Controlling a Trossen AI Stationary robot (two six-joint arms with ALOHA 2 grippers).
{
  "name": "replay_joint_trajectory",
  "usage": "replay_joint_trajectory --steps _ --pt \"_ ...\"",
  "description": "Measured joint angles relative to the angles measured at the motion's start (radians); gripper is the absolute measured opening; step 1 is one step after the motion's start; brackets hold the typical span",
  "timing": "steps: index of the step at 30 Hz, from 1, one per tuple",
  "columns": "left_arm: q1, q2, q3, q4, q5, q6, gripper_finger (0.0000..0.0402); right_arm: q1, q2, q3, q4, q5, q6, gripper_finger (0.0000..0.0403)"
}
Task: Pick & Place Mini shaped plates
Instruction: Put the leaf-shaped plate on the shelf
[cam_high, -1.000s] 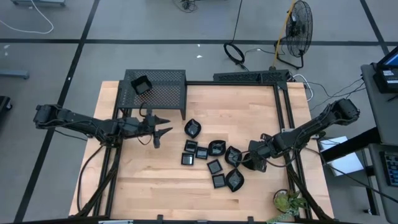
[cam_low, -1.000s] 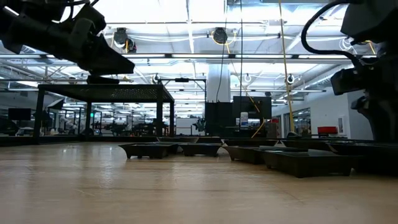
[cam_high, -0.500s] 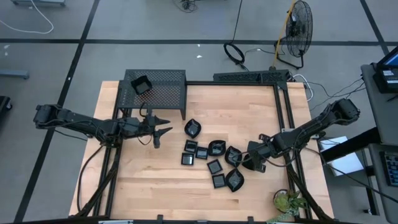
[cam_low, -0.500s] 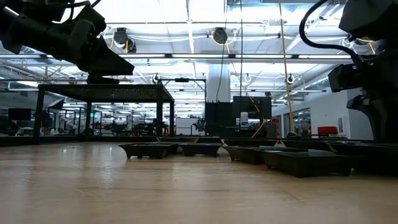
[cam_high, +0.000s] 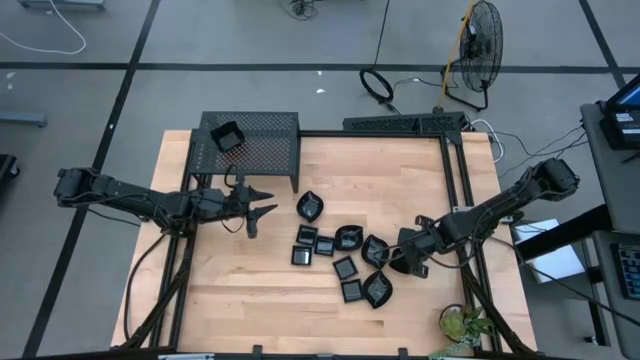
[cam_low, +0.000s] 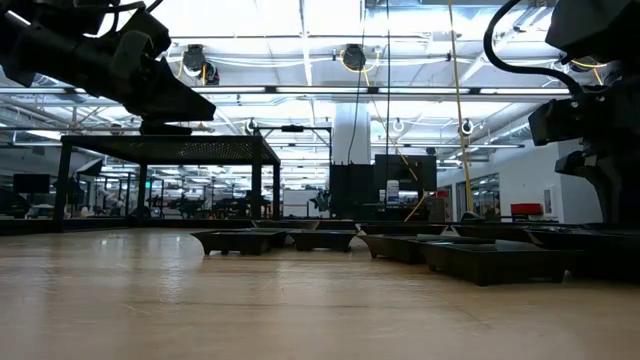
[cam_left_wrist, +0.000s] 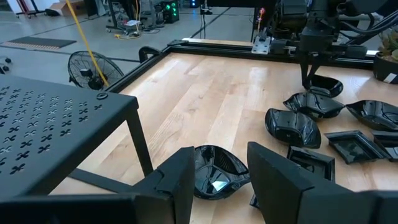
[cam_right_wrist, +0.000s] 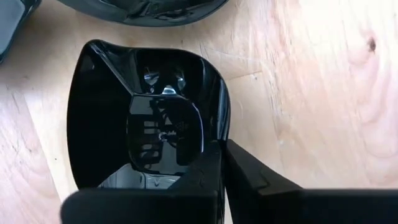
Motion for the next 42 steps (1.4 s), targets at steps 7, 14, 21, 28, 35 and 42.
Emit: replay_joint_trajectory --steps 7,14,21,28,35,42 --pt "0.000 0.000 0.000 0.000 0.000 0.000 0.0150 0.000 -0.044 -0.002 0.036 -0.002 0.000 0.0001" --pt "0.000 0.000 0.000 0.000 0.000 0.000 0.0149 0.000 -0.143 -0.002 0.069 -0.003 0.000 0.0001" --pt "0.000 0.000 0.000 0.000 0.000 0.000 0.0150 0.000 -0.235 -0.002 0.088 -0.001 -0.007 0.0000" --pt "0.000 0.000 0.000 0.000 0.000 -0.005 0.0150 0.000 -0.269 -0.002 0.259 0.010 -0.180 0.0000" --pt "0.000 0.000 0.000 0.014 0.000 -0.005 0.0150 -0.020 -0.252 -0.002 0.550 0.134 -0.496 0.0000" --pt "0.000 0.000 0.000 0.098 0.029 -0.005 0.0150 -0.117 -0.148 -0.002 0.907 0.307 -0.848 0.0000"
